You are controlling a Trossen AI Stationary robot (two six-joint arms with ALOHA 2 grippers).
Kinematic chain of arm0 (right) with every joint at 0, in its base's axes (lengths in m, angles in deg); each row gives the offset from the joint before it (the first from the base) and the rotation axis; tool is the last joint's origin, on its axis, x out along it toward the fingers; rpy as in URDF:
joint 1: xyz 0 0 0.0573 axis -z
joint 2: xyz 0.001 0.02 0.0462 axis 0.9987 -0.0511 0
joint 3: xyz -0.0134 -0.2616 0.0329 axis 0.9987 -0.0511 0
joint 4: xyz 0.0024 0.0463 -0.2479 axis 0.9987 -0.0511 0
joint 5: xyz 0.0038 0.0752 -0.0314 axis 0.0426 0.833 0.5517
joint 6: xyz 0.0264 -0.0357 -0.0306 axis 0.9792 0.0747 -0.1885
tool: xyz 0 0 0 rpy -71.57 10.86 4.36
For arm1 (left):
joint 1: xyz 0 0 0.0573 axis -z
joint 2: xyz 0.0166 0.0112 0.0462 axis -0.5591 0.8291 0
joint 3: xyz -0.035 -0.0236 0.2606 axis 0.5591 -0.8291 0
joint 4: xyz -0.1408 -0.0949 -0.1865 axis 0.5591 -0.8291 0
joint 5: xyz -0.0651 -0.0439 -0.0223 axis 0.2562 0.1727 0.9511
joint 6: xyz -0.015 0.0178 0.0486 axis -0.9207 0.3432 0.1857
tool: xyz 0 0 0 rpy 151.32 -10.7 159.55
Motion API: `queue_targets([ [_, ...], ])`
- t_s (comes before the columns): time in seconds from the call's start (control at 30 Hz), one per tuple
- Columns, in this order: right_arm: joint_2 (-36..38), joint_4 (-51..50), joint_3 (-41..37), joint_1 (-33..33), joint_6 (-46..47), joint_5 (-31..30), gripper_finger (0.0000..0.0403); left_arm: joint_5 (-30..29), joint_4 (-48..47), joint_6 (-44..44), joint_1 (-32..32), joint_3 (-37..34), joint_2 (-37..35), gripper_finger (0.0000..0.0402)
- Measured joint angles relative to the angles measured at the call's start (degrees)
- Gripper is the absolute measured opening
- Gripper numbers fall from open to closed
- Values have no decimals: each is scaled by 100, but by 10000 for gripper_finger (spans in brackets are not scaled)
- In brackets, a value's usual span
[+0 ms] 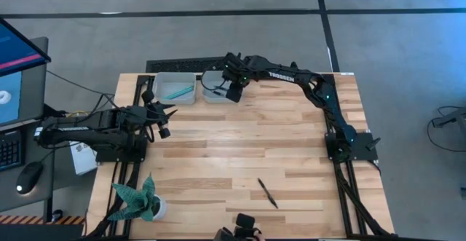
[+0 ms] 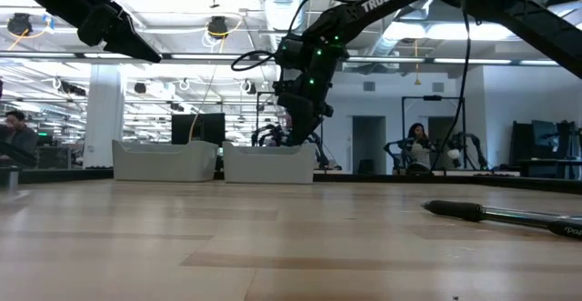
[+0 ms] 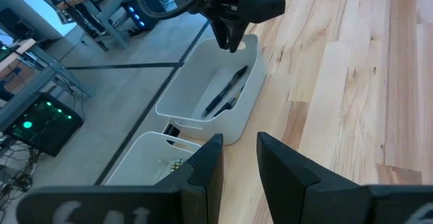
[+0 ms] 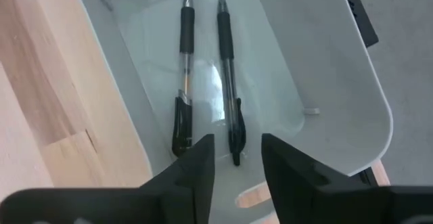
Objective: Sort pens & pencils
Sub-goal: Put the black pen into the right gray bin
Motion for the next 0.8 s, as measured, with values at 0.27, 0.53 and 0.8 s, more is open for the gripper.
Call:
queue_targets([
  [0.27, 39, -51, 0, -2, 69, -3, 162, 2, 0, 0, 2, 0, 2, 82],
  [0.53, 565, -323, 4, -119, 857, -17, 156, 7, 2, 0, 1, 0, 0, 82],
  [0.8, 1456, -1194, 11, -563, 1698, -2, 161, 17, 0, 0, 0, 0, 0, 82],
])
